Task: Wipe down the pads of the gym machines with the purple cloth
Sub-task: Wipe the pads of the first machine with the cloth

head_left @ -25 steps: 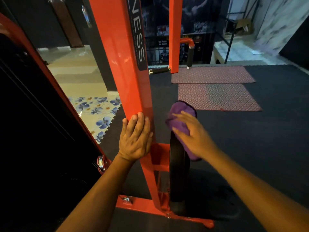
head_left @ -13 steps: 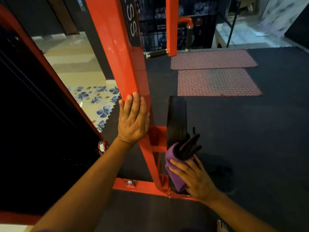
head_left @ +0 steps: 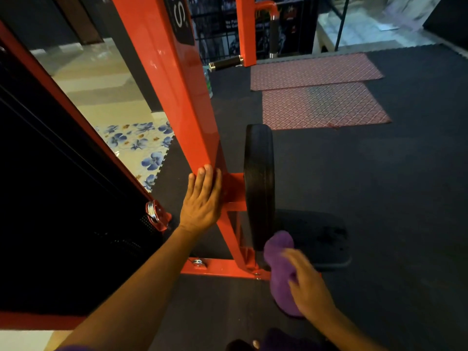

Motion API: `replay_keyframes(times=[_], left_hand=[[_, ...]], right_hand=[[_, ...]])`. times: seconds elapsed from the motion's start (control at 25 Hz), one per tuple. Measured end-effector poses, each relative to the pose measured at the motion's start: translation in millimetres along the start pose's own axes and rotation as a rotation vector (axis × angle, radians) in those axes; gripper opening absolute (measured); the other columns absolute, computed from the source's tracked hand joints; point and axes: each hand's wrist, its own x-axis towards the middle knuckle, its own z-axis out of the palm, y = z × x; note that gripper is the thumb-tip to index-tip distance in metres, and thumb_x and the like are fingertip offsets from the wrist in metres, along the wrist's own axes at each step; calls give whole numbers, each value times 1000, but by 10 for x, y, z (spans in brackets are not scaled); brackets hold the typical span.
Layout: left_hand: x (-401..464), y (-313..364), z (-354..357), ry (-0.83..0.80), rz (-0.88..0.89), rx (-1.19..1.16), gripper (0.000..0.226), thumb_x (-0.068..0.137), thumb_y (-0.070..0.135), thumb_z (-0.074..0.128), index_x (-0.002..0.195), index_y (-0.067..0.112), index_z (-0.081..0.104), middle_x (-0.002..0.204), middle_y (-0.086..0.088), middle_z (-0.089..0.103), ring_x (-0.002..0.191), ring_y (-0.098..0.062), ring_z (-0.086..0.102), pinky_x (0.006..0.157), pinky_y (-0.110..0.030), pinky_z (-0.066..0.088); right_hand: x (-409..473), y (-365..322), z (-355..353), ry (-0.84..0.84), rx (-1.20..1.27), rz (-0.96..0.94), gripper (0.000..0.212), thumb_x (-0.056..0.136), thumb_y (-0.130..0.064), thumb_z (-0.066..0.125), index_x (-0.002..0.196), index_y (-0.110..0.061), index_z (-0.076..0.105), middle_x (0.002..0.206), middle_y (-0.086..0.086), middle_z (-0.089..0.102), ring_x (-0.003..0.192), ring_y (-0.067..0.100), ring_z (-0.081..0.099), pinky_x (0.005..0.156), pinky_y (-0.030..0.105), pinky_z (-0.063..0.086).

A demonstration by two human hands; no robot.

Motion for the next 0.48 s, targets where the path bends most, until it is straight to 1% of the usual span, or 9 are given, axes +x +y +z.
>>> replay_keyframes(times=[0.04,0.08,0.12,0.16,0.2,0.28,0.32,0.4,0.48], left_hand=[[-46,45,-1,-20,-4,-19,82,95,15,58,164,6,15,172,-15,-12,159,-33,-6,129,-51,0],[-82,89,-3,-41,-8,-46,73,98,18,54,162,6,20,172,-15,-13,159,-33,-7,129,-51,0],[-95,122,-3,-59,-13,-74,66,100,22,51,160,7,25,171,-15,-15,159,-33,-8,129,-51,-1],[-106,142,11,-67,-18,-95,62,102,26,51,158,8,30,171,-14,-16,159,-33,-10,129,-51,-2],[-120,147,28,-63,-18,-104,61,102,28,52,156,9,33,171,-14,-16,159,-33,-10,129,-51,-2],[-146,128,75,-39,6,-101,72,98,28,56,161,12,26,171,-15,-16,159,-33,-10,129,-52,-2],[-151,114,91,-25,21,-105,83,95,28,60,164,14,17,171,-16,-15,159,-34,-9,128,-53,-2],[-161,88,114,-16,28,-126,101,88,28,69,166,16,6,171,-16,-12,159,-34,-8,128,-54,-1],[-232,117,133,-8,40,-146,94,90,28,67,165,12,14,172,-16,-9,159,-35,-5,128,-55,1]], right_hand=[[54,-194,-154,129,108,129,30,98,-14,58,126,-24,55,119,5,65,113,16,62,100,32,49],[162,-421,-331,241,213,223,18,102,-26,56,120,-26,56,108,-2,64,110,5,62,95,24,48],[335,-643,-497,366,244,183,17,102,-38,52,116,-28,56,104,-7,61,108,-5,60,93,15,45],[516,-862,-632,435,304,86,22,102,-42,49,114,-24,54,106,-5,58,108,-9,56,94,10,43],[705,-1019,-685,452,309,-60,25,101,-36,51,117,-17,52,112,3,56,113,-6,54,97,12,43],[1070,-1167,-555,372,103,-272,37,91,-28,55,125,-15,50,130,13,43,123,17,48,103,28,43],[1229,-1207,-463,330,-54,-310,45,85,-32,54,127,-19,49,135,11,38,125,27,44,101,37,42],[1436,-1195,-299,294,-300,-307,54,78,-44,52,129,-25,48,137,9,35,121,34,39,92,49,45],[1480,-1113,-247,323,-314,-343,58,74,-43,60,127,-24,47,134,10,35,117,35,38,85,49,50]])
